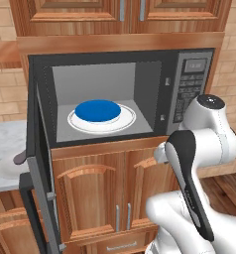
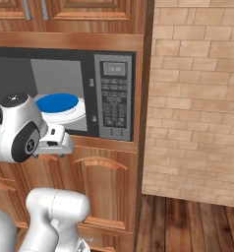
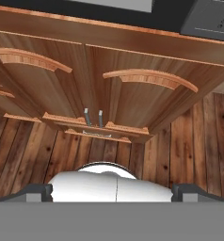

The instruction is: Pick the eggplant from the counter and place it in the microwave. Then turn on the microwave.

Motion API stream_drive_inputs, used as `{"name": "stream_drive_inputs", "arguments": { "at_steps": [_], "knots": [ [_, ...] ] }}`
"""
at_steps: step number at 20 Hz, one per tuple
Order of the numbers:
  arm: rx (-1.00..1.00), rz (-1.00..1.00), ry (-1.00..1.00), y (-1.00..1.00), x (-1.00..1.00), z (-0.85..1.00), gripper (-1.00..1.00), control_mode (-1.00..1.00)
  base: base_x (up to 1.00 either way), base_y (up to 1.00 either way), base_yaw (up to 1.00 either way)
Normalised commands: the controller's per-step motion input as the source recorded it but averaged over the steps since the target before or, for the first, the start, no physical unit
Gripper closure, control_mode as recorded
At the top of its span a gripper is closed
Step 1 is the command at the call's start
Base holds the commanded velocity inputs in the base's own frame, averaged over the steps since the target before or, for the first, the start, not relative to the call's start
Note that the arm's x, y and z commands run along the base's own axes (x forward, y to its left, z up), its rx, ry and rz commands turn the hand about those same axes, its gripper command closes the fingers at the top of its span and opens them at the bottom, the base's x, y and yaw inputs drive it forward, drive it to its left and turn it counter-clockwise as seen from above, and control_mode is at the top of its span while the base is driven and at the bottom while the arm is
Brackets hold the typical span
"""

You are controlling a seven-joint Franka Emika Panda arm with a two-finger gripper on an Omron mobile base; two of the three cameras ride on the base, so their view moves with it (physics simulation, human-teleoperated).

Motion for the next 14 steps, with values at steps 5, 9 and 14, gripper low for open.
{"name": "stream_drive_inputs", "arguments": {
  "at_steps": [5,9,14],
  "knots": [
    [0.0,0.0,0.0,0.0,0.0,0.0,-1.0,-1.0,0.0,0.0,0.0],
    [0.0,0.0,0.0,0.0,0.0,0.0,-1.0,-1.0,0.0,0.0,0.0],
    [0.0,0.0,0.0,0.0,0.0,0.0,-1.0,-1.0,0.0,0.0,0.0]
  ]
}}
